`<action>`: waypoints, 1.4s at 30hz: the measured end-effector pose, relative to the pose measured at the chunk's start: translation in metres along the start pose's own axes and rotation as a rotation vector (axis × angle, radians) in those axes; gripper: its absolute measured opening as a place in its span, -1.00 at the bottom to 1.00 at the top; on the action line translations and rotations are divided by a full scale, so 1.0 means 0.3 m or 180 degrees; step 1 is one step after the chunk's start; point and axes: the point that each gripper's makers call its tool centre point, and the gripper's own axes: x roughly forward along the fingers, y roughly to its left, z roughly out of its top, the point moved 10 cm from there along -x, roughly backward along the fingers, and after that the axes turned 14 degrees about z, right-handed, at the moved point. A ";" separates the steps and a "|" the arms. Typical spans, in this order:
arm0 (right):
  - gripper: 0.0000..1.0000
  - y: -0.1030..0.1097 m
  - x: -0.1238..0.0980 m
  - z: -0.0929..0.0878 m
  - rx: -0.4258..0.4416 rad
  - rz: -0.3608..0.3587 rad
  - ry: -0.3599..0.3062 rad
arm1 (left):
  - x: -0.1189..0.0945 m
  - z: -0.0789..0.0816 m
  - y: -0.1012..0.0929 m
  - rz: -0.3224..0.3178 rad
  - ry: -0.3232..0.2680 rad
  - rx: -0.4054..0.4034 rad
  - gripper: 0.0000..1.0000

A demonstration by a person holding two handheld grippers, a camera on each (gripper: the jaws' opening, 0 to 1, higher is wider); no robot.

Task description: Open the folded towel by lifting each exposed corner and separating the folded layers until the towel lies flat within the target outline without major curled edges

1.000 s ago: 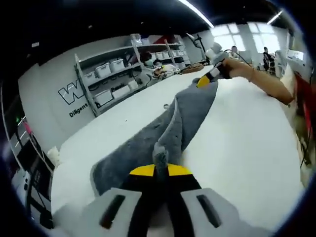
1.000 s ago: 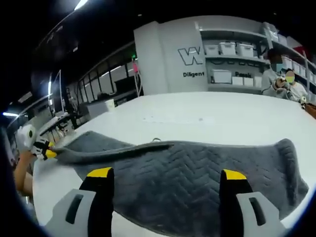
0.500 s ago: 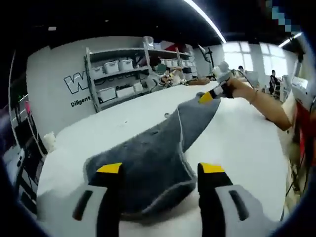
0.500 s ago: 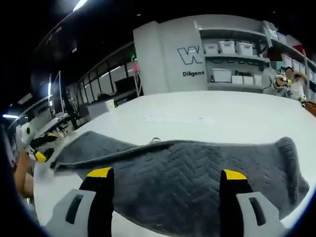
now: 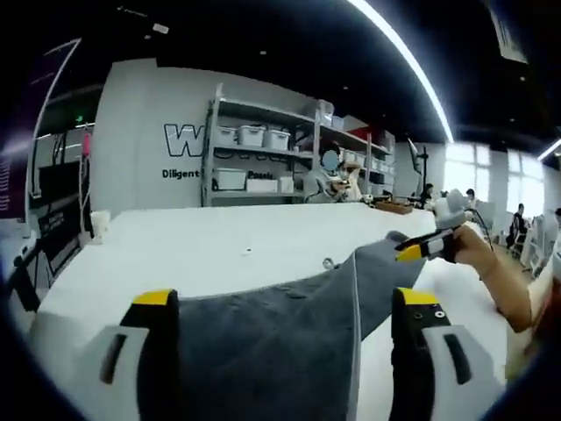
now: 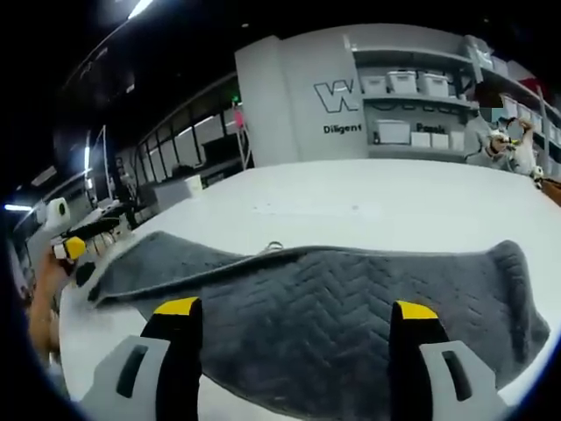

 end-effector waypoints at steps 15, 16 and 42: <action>0.69 -0.022 -0.014 -0.016 -0.0027 0.0032 -0.0027 | 0.272 -0.019 -0.121 -0.0142 0.0203 -0.0058 0.95; 0.69 -0.026 -0.013 -0.019 -0.0027 0.0025 -0.0025 | 0.268 -0.026 -0.119 -0.0154 0.0258 0.0038 0.95; 0.05 -0.003 0.082 0.024 -0.0909 -0.0213 -0.0129 | 0.180 -0.094 -0.098 -0.0352 0.0494 -0.0403 0.85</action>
